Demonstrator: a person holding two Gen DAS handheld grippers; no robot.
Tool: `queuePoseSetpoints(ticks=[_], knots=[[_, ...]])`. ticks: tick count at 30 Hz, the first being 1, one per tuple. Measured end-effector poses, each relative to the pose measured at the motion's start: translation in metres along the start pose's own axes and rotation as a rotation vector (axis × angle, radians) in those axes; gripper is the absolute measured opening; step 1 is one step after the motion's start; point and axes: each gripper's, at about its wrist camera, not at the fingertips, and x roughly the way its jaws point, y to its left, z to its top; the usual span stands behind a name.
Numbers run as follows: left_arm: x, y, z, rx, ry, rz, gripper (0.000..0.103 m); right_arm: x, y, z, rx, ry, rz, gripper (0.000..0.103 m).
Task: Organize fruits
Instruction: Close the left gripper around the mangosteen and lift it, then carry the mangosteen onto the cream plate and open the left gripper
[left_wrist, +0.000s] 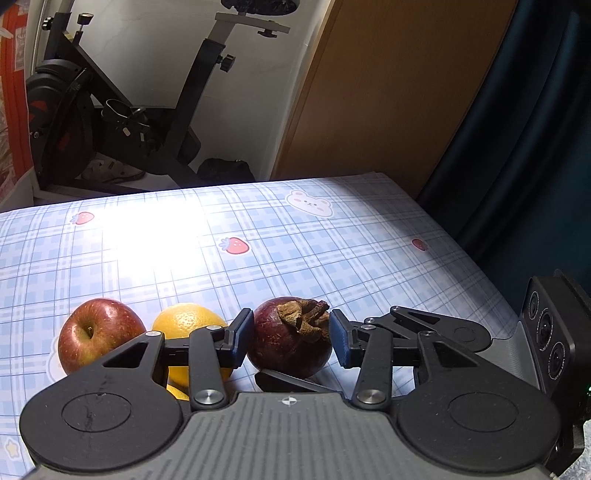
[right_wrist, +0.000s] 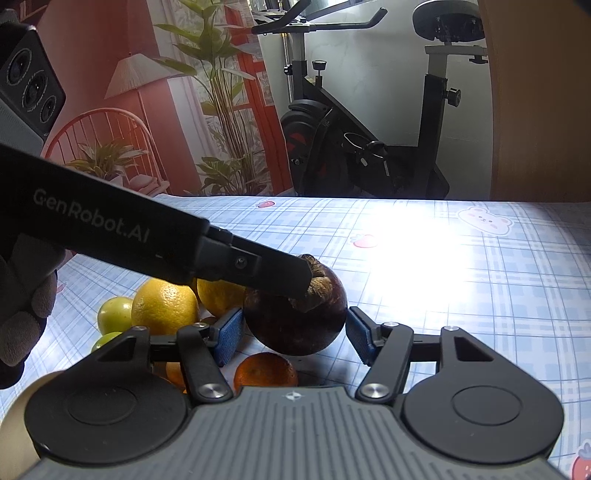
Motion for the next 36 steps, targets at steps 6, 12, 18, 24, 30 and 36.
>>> queuePoseSetpoints(ticks=[6, 12, 18, 24, 30, 36], knots=[[-0.027, -0.006, 0.000, 0.006, -0.020, -0.009, 0.047, -0.020, 0.015, 0.010, -0.038, 0.001, -0.008, 0.063], [-0.067, -0.009, -0.010, 0.000, -0.040, -0.019, 0.047, -0.043, 0.045, 0.014, -0.052, -0.006, 0.003, 0.063], [-0.101, -0.004, -0.035, -0.010, -0.031, -0.012, 0.047, -0.057, 0.080, 0.004, -0.068, 0.004, 0.032, 0.063], [-0.126, 0.012, -0.068, -0.065, 0.001, -0.002, 0.047, -0.058, 0.113, -0.018, -0.088, 0.037, 0.067, 0.063], [-0.136, 0.025, -0.095, -0.082, 0.044, 0.014, 0.047, -0.053, 0.134, -0.043, -0.089, 0.069, 0.086, 0.063], [-0.133, 0.034, -0.109, -0.121, 0.062, 0.014, 0.047, -0.041, 0.141, -0.055, -0.109, 0.100, 0.088, 0.063]])
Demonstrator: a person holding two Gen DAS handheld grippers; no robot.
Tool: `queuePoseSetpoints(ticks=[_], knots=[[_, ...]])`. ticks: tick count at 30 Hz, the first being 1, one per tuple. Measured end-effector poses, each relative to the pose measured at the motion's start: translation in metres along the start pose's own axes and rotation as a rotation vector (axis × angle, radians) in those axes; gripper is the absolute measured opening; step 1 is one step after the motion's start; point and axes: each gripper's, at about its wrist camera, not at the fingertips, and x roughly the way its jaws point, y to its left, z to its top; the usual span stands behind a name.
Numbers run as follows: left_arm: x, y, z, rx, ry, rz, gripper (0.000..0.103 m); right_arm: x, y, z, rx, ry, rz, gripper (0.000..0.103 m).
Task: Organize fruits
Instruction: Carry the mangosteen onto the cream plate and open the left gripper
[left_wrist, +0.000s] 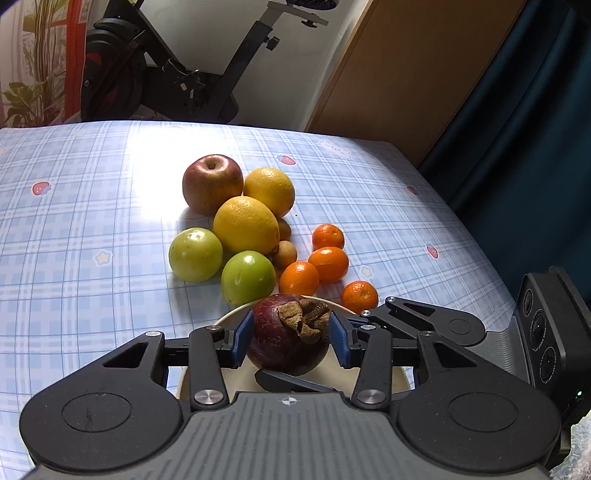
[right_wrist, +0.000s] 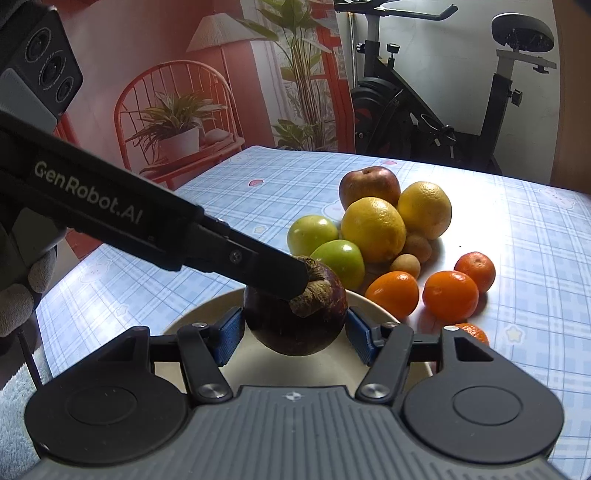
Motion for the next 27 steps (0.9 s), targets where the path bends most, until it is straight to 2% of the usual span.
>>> queuePoseSetpoints(ticks=[19, 22, 27], knots=[[0.005, 0.008, -0.007, -0.041, -0.028, 0.021, 0.047, 0.020, 0.009, -0.006, -0.080, 0.007, -0.011, 0.064], [-0.001, 0.008, -0.011, -0.059, -0.049, 0.028, 0.048, 0.017, 0.011, -0.004, -0.077, 0.001, -0.020, 0.076], [-0.019, 0.011, -0.022, -0.108, -0.111, 0.048, 0.048, 0.000, 0.006, -0.008, -0.024, -0.028, -0.018, 0.076]])
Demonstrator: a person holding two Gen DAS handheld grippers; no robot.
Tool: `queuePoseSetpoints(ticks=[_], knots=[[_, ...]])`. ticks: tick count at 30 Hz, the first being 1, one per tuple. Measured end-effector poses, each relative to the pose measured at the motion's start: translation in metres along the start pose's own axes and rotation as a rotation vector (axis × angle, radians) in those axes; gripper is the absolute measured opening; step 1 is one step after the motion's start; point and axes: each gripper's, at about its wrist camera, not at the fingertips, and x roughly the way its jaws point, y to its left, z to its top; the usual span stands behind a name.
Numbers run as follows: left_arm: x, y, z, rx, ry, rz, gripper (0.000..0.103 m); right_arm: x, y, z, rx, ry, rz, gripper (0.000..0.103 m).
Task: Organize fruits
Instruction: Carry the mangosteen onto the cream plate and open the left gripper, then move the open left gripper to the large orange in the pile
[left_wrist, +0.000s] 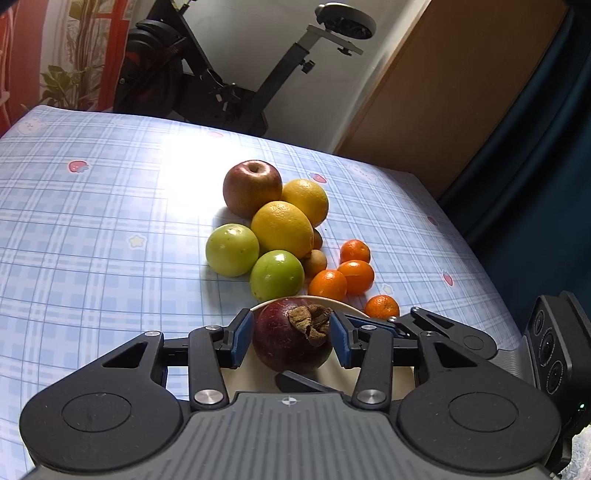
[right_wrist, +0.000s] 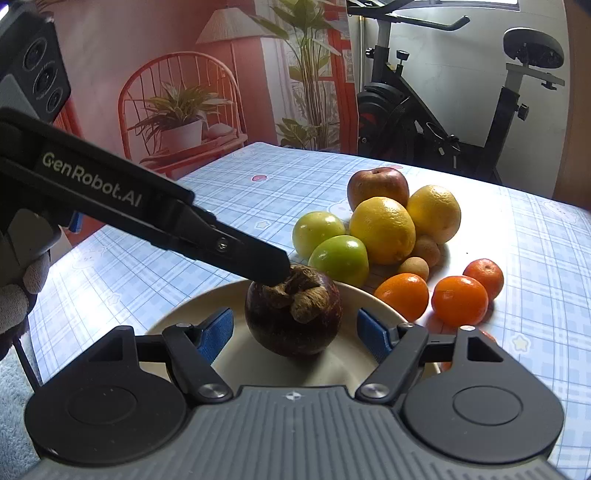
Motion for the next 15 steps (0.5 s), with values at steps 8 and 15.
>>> queuePoseSetpoints(ticks=[8, 15], knots=[[-0.028, 0.001, -0.014, -0.074, -0.128, 0.086, 0.048, -0.038, -0.012, -0.004, 0.053, -0.075, -0.015, 0.076], [-0.041, -0.001, -0.011, -0.070, -0.194, 0.194, 0.048, -0.054, -0.026, 0.001, 0.094, -0.111, -0.074, 0.069]])
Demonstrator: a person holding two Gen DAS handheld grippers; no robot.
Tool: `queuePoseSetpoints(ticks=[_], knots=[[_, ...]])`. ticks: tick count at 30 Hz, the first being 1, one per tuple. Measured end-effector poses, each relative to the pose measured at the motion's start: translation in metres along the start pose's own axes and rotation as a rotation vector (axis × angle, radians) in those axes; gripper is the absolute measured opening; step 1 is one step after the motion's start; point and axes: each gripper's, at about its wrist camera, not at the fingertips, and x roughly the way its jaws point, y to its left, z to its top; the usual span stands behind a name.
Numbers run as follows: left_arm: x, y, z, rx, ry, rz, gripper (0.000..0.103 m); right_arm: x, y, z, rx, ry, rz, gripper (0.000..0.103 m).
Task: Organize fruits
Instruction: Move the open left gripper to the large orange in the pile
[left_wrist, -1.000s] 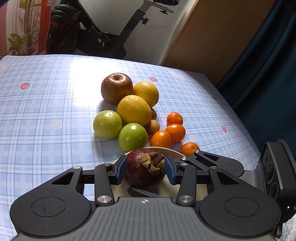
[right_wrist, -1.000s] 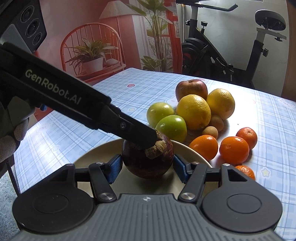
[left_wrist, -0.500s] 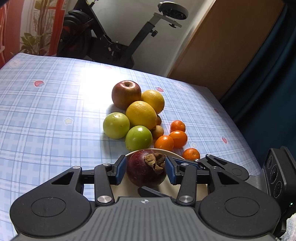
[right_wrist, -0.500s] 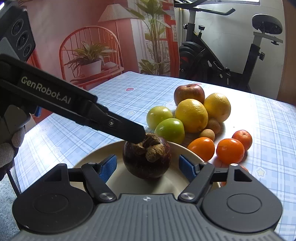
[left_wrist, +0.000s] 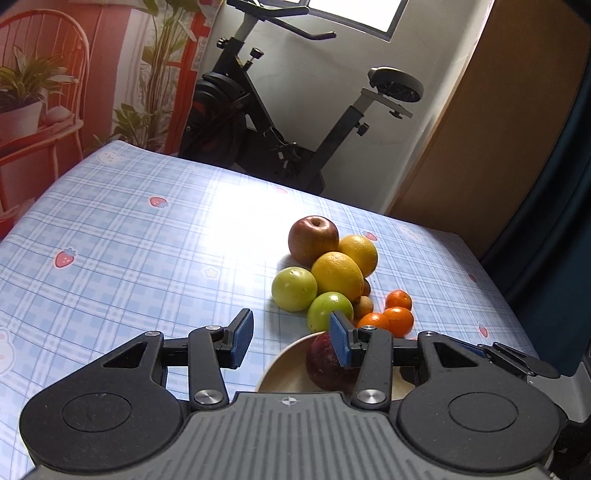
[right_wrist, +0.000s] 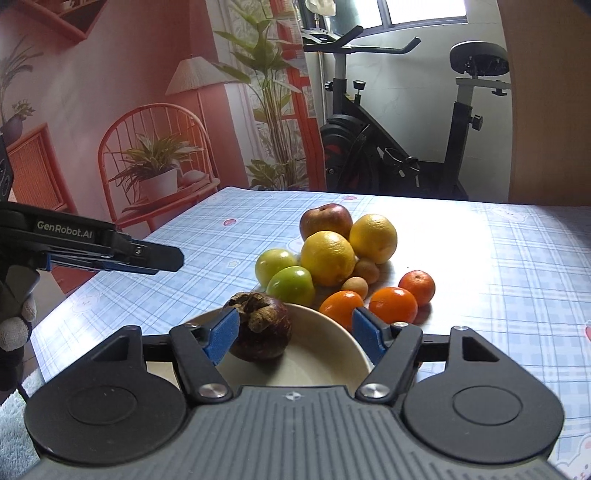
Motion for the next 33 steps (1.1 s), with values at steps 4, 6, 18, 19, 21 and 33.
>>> queuePoseSetpoints(ticks=[4, 6, 18, 19, 21, 33], knots=[[-0.003, 0.000, 0.003, 0.017, -0.035, 0.043, 0.048, -0.002, -0.009, 0.000, 0.014, -0.006, -0.035, 0.066], [-0.001, 0.000, 0.004, 0.017, -0.039, 0.052, 0.048, -0.001, -0.014, -0.002, 0.027, -0.008, -0.048, 0.065], [0.006, 0.001, 0.000, 0.024, -0.044, 0.086, 0.048, 0.004, -0.047, -0.012, 0.083, 0.006, -0.087, 0.051], [0.007, 0.002, 0.000, 0.022, -0.041, 0.085, 0.048, 0.004, -0.048, -0.012, 0.084, 0.006, -0.086, 0.050], [0.007, 0.003, 0.001, 0.020, -0.037, 0.086, 0.048, 0.004, -0.050, -0.012, 0.086, 0.006, -0.085, 0.050], [0.006, 0.002, 0.030, 0.023, -0.065, 0.083, 0.048, 0.010, -0.065, 0.019, 0.086, -0.020, -0.067, 0.047]])
